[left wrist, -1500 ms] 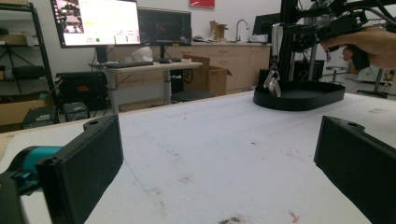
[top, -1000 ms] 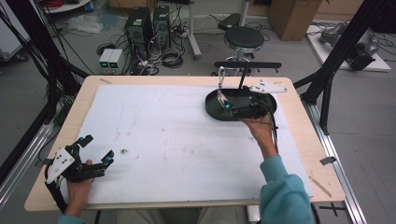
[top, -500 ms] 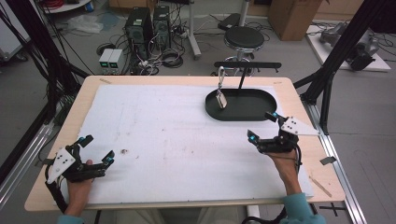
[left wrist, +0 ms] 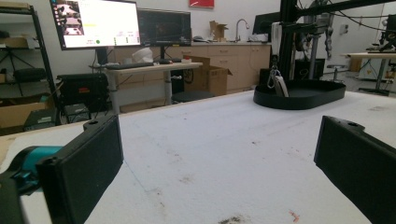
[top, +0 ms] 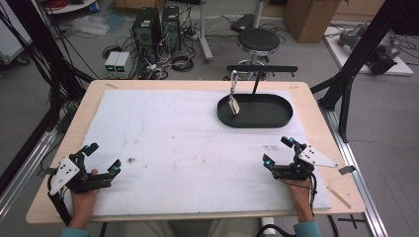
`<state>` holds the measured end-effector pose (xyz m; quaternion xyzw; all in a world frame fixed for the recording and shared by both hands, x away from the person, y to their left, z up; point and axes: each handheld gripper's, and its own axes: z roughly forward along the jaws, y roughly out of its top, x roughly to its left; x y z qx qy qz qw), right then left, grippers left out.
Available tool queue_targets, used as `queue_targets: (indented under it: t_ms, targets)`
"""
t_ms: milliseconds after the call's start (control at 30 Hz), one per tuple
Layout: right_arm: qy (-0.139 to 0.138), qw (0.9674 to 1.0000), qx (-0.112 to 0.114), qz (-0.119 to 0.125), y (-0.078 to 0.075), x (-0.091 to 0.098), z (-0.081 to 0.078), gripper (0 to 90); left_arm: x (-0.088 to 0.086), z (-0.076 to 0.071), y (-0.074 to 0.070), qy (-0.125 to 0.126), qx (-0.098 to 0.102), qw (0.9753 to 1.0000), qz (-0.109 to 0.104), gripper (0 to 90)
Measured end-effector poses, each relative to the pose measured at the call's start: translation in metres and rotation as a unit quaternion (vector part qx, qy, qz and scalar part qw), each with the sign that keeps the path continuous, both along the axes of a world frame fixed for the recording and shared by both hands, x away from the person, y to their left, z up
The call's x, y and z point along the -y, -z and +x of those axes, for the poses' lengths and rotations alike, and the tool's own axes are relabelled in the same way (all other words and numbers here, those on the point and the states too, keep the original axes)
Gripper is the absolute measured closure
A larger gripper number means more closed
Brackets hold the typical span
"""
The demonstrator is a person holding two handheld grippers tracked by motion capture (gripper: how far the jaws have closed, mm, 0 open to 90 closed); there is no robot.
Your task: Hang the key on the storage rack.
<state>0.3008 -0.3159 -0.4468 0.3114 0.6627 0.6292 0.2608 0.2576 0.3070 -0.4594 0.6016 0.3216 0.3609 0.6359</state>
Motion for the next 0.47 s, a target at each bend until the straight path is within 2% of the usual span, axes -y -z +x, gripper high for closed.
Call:
queue_targets:
  t_ms: [67, 133, 200, 333, 467]
  targets:
    - [0.0, 0.9999, -0.009, 0.005, 0.0071, 0.0004, 0.0002, 0.7, 0.0, -0.0002, 0.0, 0.0, 0.0, 1.0, 0.001, 1.7]
    - [0.002, 1.0, -0.001, 0.006, 0.0064, 0.0005, -0.0004, 0.7, 0.0, -0.0002, 0.0001, 0.0, 0.0, 1.0, 0.001, 1.7]
    - [0.007, 0.9999, -0.008, 0.001, 0.0078, -0.0002, 0.0003, 0.7, -0.0001, -0.0001, 0.0001, 0.0, 0.0, 1.0, 0.0, 1.7]
    - [0.017, 0.9998, 0.003, -0.014, 0.008, -0.0033, -0.0025, 0.7, -0.0001, -0.0001, 0.0002, 0.0, 0.0, 1.0, -0.002, 1.7]
    - [0.019, 0.9998, 0.001, -0.007, 0.0083, -0.0019, -0.0022, 0.7, -0.0002, 0.0, 0.0002, 0.0, 0.0, 1.0, -0.002, 1.7]
